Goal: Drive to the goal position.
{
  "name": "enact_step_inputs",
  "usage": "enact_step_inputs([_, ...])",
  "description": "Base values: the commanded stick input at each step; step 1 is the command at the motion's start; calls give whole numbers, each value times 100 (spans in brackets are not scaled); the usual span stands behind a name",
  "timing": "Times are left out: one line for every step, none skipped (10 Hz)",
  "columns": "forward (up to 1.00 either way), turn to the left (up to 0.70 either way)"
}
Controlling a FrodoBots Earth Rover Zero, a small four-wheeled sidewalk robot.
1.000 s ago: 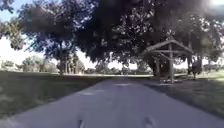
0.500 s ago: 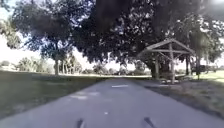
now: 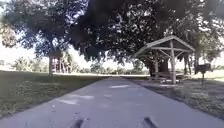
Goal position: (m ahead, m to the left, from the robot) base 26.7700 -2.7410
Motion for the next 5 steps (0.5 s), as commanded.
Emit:
enact_step_inputs([85, 0])
enact_step_inputs([85, 0])
enact_step_inputs([85, 0])
enact_step_inputs([85, 0])
enact_step_inputs([85, 0])
